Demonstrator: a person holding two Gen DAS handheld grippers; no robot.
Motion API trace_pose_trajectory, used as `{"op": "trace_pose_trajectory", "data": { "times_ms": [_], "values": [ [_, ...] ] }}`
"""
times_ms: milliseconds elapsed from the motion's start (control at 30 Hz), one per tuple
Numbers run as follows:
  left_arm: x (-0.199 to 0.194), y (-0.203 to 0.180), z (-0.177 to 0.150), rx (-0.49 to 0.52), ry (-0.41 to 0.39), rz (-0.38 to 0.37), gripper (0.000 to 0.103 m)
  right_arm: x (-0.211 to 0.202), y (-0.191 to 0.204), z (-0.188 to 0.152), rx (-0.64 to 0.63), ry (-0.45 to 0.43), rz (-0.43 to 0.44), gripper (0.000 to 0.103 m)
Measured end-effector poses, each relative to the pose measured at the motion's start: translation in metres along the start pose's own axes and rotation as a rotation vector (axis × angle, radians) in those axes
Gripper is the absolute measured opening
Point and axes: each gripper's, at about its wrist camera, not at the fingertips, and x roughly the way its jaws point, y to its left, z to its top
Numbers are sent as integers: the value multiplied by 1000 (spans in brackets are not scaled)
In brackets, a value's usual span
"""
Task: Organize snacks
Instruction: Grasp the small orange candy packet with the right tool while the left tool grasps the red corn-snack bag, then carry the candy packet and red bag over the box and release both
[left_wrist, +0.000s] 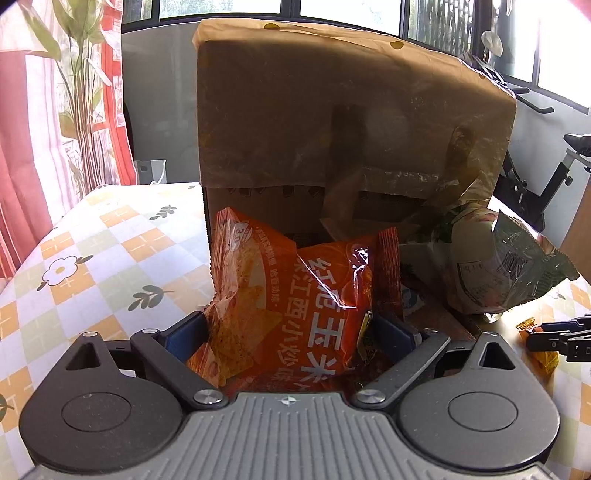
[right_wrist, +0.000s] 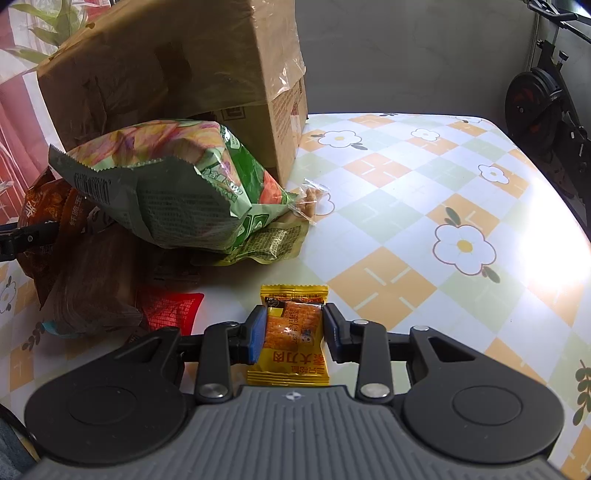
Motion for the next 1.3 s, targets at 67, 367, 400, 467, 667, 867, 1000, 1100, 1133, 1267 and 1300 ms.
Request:
{"op": "trace_pose_trajectory", "data": {
  "times_ms": [67,367,400,467,667,867,1000,1100,1133,1267,1300],
  "values": [
    [-5,5,2,-18,-4,-17,81,0,0,1,2,1,3,35],
    [-29,20,10,-119,-36,-22,66,-10,0,4,20,-29,19,34],
    [-32,21,11,-120,-48,-14,66,-12,0,5,20,-36,18,34],
    [-37,24,15,-123,-77,1,66,-15,-1,7,18,-49,13,34],
    [-44,26,23,-130,-115,40,66,-20,-7,12,17,-75,-10,34],
    [-50,36,36,-156,-144,69,66,-32,-23,29,14,-130,-56,34],
    [-58,44,51,-162,-187,86,66,-43,-30,47,2,-178,-81,34],
    [-63,48,64,-164,-217,100,66,-51,-33,65,-1,-221,-83,34],
    [-65,49,69,-163,-233,102,66,-54,-33,71,-6,-238,-83,34],
    [-76,47,91,-149,-295,99,66,-66,-26,96,-41,-301,-70,34],
    [-78,45,96,-145,-309,97,66,-69,-23,103,-51,-316,-63,34]
  ]
}}
